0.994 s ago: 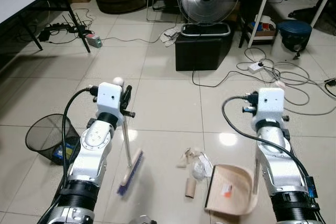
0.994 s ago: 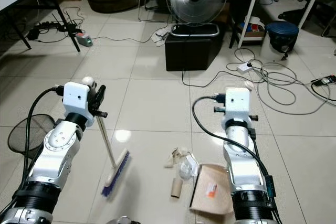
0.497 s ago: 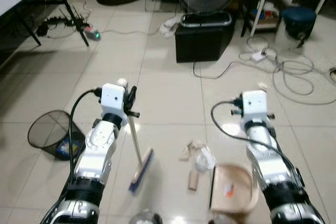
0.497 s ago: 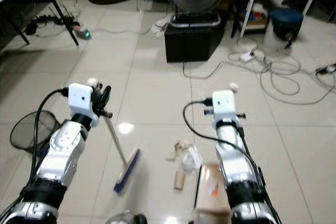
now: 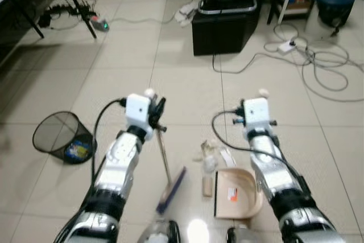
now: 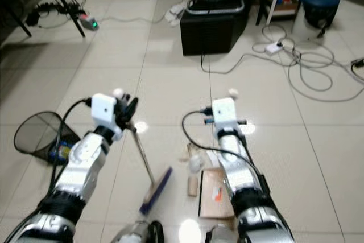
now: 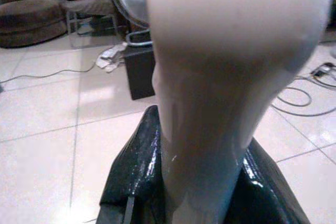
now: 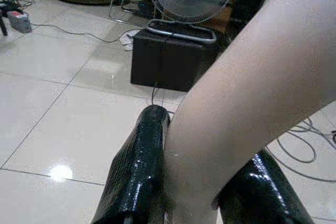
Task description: Sweep floor
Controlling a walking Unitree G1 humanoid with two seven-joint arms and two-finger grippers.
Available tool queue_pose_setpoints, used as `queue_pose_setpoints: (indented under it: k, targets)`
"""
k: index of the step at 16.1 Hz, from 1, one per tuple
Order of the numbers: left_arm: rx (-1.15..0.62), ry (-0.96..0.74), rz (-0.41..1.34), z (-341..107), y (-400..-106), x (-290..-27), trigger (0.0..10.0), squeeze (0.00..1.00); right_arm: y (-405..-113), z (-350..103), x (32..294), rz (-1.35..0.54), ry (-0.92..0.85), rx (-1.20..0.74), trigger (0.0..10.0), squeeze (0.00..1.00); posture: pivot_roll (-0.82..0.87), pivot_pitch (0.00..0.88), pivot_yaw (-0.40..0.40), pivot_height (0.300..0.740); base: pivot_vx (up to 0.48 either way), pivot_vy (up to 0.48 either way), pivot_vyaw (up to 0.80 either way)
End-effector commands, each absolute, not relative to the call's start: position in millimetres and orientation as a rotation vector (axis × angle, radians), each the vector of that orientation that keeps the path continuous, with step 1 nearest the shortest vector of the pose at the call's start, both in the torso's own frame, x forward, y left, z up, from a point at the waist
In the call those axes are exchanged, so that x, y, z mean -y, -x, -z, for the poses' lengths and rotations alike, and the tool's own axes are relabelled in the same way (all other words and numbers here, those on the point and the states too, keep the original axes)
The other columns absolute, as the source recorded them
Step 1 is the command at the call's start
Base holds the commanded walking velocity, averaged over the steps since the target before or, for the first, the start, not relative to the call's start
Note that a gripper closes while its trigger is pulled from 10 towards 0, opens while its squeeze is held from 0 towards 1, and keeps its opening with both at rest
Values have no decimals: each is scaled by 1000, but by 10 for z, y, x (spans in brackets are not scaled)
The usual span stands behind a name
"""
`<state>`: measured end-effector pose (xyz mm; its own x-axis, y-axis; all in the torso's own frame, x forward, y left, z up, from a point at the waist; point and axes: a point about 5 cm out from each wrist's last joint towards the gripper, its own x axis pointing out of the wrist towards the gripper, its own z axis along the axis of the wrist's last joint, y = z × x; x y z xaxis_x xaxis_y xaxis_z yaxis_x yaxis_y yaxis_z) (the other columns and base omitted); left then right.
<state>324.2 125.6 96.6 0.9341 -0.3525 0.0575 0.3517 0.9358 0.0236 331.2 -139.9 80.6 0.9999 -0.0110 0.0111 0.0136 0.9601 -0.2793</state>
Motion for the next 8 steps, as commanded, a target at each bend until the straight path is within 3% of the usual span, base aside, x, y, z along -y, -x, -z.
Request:
queue_pose_setpoints:
  k: [1, 8]
  targets:
    - [53, -3, 380, -961, -3257, -1208, 10000, 0, -3300, -736, 1302, -8, 284, -14, 10000, 0, 92, 190, 148, 740, 0, 0, 0]
    - [71, 268, 447, -1088, -3295, -981, 10000, 0, -3365, -720, 1353, 66, 200, -38, 10000, 0, 78, 154, 154, 740, 0, 0, 0]
